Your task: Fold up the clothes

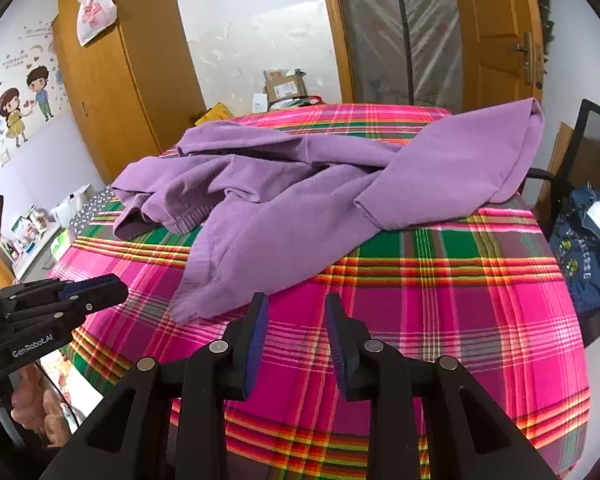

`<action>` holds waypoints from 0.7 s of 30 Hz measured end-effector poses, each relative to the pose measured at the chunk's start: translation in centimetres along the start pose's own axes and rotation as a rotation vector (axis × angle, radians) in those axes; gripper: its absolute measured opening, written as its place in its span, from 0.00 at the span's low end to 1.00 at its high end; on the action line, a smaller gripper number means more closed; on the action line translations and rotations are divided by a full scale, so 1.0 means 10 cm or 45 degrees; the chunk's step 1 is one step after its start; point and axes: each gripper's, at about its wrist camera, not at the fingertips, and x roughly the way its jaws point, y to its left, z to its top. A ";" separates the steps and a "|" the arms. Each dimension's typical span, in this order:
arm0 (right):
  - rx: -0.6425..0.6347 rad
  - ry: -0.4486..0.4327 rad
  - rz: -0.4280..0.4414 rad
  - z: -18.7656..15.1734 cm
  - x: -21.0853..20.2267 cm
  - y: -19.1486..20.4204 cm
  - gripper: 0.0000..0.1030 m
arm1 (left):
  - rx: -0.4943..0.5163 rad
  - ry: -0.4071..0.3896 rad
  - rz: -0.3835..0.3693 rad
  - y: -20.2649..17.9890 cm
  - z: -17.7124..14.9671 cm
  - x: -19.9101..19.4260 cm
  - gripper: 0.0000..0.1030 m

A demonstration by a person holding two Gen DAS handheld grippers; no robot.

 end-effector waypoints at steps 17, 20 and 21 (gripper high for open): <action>-0.035 0.056 -0.008 0.11 0.15 0.13 0.29 | -0.050 0.025 0.077 0.23 0.04 0.09 0.16; -0.045 0.062 -0.012 0.16 0.17 0.17 0.29 | -0.058 0.025 0.075 0.28 0.07 0.11 0.16; -0.050 0.063 -0.013 0.18 0.17 0.19 0.29 | -0.061 0.025 0.072 0.29 0.09 0.11 0.16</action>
